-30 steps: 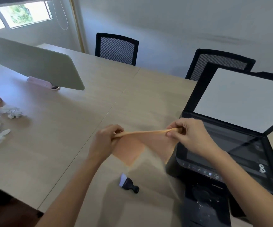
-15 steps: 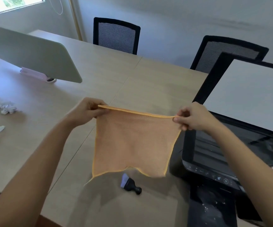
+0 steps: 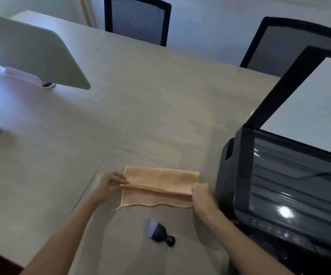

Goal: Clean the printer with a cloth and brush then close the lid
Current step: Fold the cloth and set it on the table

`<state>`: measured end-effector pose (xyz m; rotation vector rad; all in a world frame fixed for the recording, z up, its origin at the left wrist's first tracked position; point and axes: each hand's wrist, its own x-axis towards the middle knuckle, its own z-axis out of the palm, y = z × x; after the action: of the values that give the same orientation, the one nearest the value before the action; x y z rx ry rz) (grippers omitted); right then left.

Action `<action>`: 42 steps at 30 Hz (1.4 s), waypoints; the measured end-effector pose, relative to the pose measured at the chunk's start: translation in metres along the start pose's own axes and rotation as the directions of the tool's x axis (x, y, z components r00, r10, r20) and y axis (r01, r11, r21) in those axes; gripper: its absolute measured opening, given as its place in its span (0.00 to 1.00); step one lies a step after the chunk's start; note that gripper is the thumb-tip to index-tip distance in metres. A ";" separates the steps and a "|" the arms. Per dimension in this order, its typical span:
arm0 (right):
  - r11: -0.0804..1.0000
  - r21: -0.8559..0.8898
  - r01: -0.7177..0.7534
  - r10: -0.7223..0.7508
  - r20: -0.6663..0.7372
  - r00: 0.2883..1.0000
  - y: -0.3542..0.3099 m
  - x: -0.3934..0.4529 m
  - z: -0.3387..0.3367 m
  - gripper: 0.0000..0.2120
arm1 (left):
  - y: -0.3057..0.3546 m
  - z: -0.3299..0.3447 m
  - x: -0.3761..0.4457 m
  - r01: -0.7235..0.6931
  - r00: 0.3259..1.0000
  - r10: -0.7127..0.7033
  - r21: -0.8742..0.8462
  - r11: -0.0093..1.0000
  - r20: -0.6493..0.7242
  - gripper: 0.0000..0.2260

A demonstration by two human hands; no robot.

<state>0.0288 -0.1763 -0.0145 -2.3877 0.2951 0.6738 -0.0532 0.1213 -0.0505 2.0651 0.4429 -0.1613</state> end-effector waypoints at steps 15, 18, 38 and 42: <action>0.961 0.099 -0.257 0.266 -0.091 0.960 0.012 0.008 0.027 0.16 | 0.023 0.042 -0.012 -0.127 0.963 0.001 0.449 0.884 0.270 0.12; 0.973 0.184 -0.141 0.157 -0.074 0.985 -0.010 -0.003 0.027 0.10 | 0.028 0.042 -0.010 0.104 0.993 -0.109 0.082 0.991 0.054 0.11; 0.704 -0.229 0.672 -0.522 0.474 0.709 -0.009 -0.007 0.095 0.22 | 0.020 0.042 -0.016 0.134 0.986 -0.085 0.368 0.920 -0.146 0.21; 0.620 -0.338 0.708 -0.521 0.497 0.693 0.003 -0.005 0.079 0.15 | 0.020 0.054 -0.008 -0.018 0.984 -0.102 0.659 0.752 0.143 0.29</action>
<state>-0.0079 -0.1287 -0.0665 -2.5158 -0.9781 0.8810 -0.0499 0.0635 -0.0598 2.7092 0.3523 -0.5945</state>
